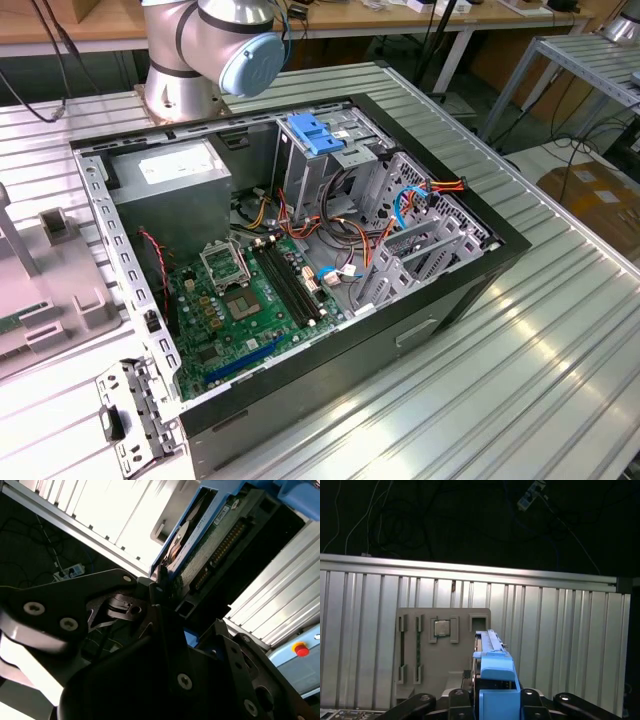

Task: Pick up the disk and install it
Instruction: 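Pick up the disk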

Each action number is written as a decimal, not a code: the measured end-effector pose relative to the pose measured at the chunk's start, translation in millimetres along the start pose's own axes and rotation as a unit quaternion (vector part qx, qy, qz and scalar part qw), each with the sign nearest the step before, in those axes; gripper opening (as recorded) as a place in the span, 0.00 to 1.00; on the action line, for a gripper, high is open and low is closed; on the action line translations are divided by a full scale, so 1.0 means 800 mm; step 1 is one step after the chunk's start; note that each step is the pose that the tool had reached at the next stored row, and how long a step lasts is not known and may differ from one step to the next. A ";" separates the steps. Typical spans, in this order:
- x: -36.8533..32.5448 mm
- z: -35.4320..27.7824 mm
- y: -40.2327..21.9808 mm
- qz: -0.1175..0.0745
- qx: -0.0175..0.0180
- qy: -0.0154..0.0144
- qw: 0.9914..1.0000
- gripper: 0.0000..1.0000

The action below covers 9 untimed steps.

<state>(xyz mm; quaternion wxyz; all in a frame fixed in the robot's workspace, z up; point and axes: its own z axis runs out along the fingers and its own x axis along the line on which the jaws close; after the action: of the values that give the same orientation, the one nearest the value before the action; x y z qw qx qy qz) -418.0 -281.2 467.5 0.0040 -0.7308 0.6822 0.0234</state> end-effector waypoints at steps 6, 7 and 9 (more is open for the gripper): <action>0.0056 -0.0003 -0.0025 0.000 0.000 0.000 1.000 0.37; 0.0079 -0.0005 -0.0042 0.000 0.000 0.000 1.000 0.37; 0.0110 -0.0008 -0.0070 0.000 0.000 0.000 1.000 0.37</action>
<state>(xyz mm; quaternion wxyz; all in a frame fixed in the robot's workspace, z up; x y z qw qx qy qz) -411.8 -289.7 467.6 0.0039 -0.7308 0.6822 0.0235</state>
